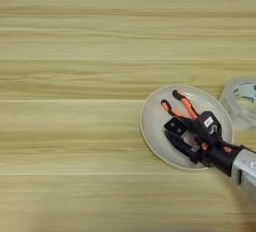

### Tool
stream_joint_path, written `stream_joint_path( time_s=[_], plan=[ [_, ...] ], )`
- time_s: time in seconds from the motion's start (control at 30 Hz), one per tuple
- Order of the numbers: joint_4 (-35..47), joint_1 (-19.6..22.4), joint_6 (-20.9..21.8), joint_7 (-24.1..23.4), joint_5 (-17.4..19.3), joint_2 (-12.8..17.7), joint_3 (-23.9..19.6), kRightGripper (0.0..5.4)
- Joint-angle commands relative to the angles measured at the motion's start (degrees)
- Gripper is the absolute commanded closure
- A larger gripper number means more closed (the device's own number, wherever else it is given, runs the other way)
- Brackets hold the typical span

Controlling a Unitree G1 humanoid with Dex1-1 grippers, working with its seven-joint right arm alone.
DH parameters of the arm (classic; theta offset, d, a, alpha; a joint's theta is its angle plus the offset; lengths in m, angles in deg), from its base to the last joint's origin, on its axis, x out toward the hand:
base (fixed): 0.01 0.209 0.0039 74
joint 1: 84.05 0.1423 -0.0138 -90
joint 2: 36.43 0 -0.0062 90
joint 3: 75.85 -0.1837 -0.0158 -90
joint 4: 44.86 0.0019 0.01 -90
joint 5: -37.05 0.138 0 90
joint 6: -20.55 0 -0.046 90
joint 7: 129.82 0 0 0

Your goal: Move the objects on the table

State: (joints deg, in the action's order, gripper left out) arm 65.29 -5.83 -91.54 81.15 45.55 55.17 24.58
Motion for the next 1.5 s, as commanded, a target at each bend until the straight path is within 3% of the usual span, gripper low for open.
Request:
stream_joint_path(
  time_s=[0.03, 0.4, 0.87, 1.0, 1.3, 1.5],
  plan=[
    [3.23, 3.41, 0.96, -1.19, 0.39, -0.31, -0.85, 2.92],
    [4.37, 6.06, -0.06, -1.68, 0.26, -2.28, 1.56, 2.92],
    [2.65, 16.06, -2.4, -3.58, -1.54, -8.47, 8.9, 2.92],
    [1.01, 19.81, -2.91, -3.92, -3.28, -10.84, 12.73, 2.92],
    [-11.16, 25.81, -3.31, -3.59, -3.99, -16.56, 16.25, 2.92],
    [-17.33, 27.35, -1.31, -3.57, -4.93, -17.54, 15.91, 2.92]
  ],
)
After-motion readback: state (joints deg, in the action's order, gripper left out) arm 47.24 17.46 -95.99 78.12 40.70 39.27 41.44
